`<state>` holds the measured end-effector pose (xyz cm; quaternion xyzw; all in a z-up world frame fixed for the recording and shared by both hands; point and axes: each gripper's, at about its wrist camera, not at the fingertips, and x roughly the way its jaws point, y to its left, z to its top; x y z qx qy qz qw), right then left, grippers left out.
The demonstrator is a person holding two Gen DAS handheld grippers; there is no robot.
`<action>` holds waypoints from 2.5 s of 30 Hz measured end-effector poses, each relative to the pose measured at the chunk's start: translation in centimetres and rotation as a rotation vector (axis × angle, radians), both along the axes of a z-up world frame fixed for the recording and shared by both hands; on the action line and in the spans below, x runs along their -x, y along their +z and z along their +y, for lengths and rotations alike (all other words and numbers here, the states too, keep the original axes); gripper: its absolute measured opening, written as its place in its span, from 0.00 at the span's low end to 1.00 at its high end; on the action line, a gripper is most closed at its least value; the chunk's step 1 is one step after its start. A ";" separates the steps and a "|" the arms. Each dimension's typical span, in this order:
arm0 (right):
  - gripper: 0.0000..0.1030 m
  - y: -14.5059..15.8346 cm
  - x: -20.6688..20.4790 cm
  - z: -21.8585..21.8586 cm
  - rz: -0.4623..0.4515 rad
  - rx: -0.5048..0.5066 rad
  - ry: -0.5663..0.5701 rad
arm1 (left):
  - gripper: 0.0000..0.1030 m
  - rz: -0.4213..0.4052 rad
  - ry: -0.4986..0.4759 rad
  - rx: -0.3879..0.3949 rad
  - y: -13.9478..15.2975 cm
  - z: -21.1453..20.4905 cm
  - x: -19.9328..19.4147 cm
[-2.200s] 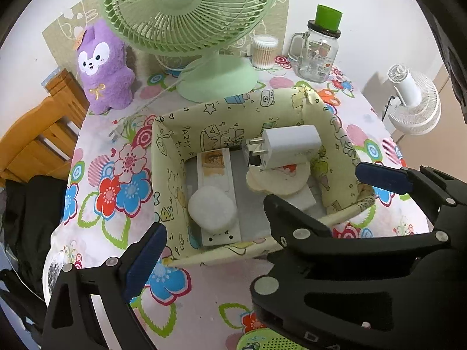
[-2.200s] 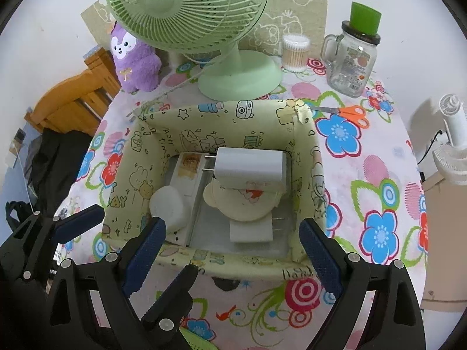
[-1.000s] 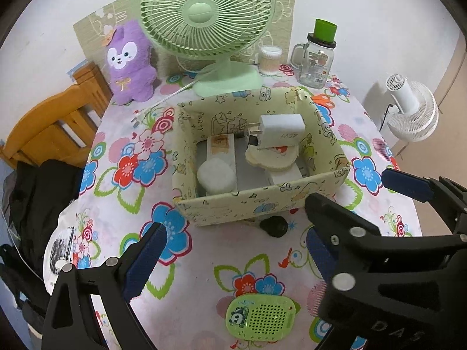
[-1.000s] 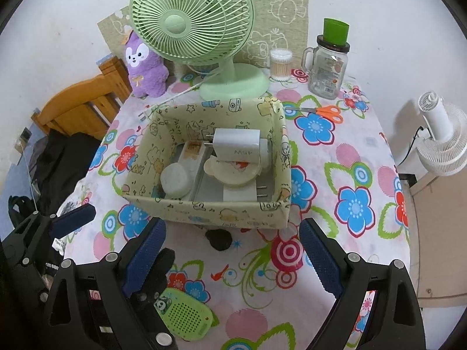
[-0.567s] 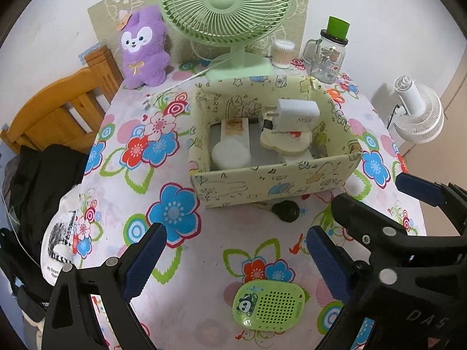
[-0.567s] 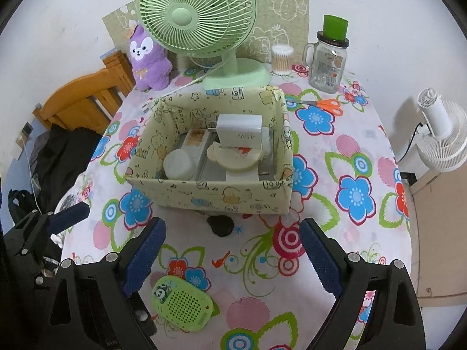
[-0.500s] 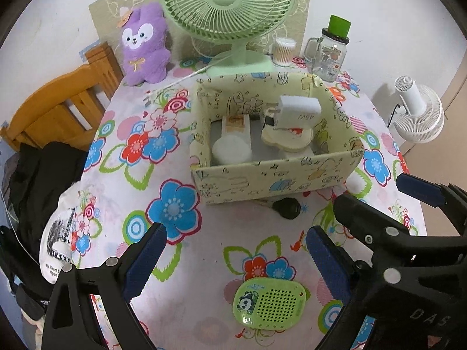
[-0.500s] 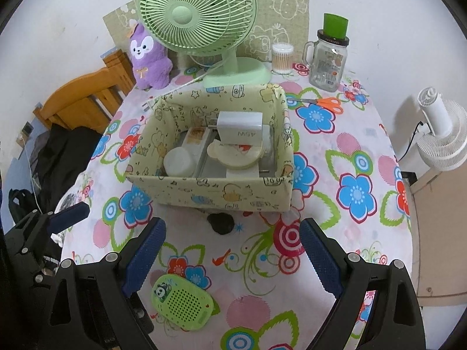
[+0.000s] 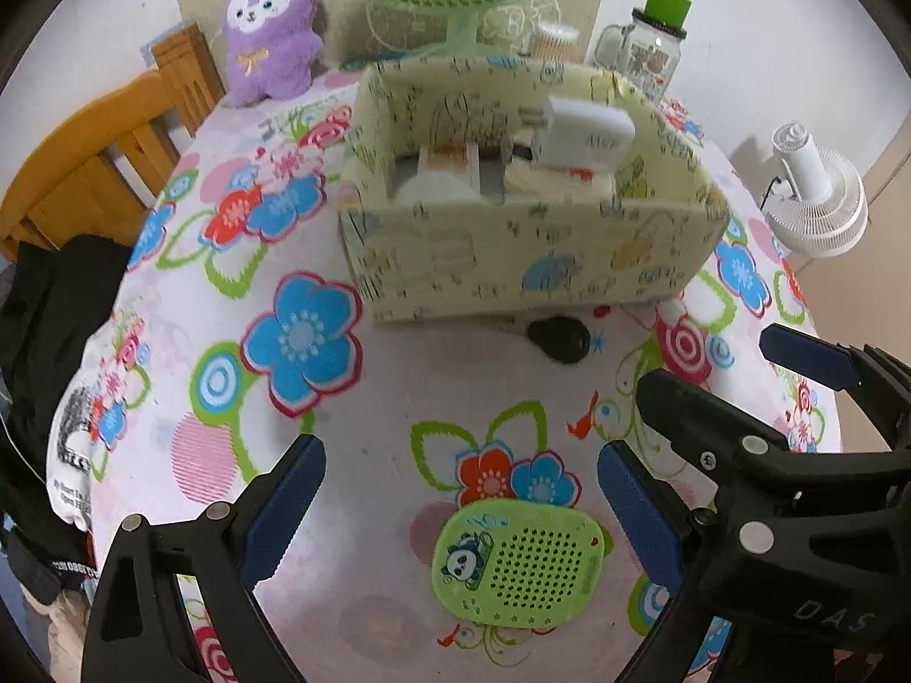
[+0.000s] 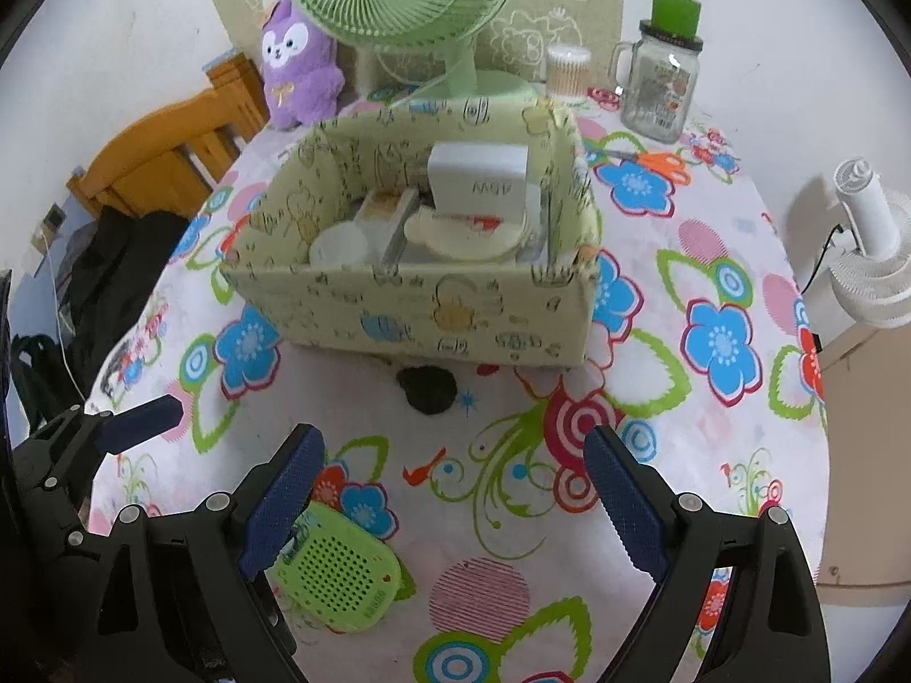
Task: Organize rigid objects
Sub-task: 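Withdraw both tools from the box toward the green panda card case, then grasp the green panda card case with the left tool, then grasp the black car key with the right tool while the left tool holds the card case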
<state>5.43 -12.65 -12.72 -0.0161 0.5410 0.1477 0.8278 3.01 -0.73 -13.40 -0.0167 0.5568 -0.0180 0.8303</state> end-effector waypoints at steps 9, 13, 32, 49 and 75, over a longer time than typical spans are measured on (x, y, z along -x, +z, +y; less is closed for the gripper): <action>0.91 -2.2 1.0 -0.3 0.014 0.004 0.040 | 1.00 0.001 -0.059 0.003 -2.2 -1.3 1.5; 0.91 -2.9 1.5 -0.7 0.022 0.003 0.039 | 1.00 0.014 -0.068 0.010 -3.2 -1.5 1.9; 0.91 -6.6 3.9 -2.2 0.085 0.005 0.054 | 1.00 0.041 -0.161 -0.008 -6.4 -3.0 3.8; 0.91 -7.1 4.3 -3.5 0.100 0.013 0.034 | 1.00 0.053 -0.149 -0.064 -6.9 -3.9 4.7; 0.91 -6.5 0.7 -0.9 0.056 0.015 0.062 | 0.92 0.037 -0.106 -0.066 -5.8 -2.7 0.9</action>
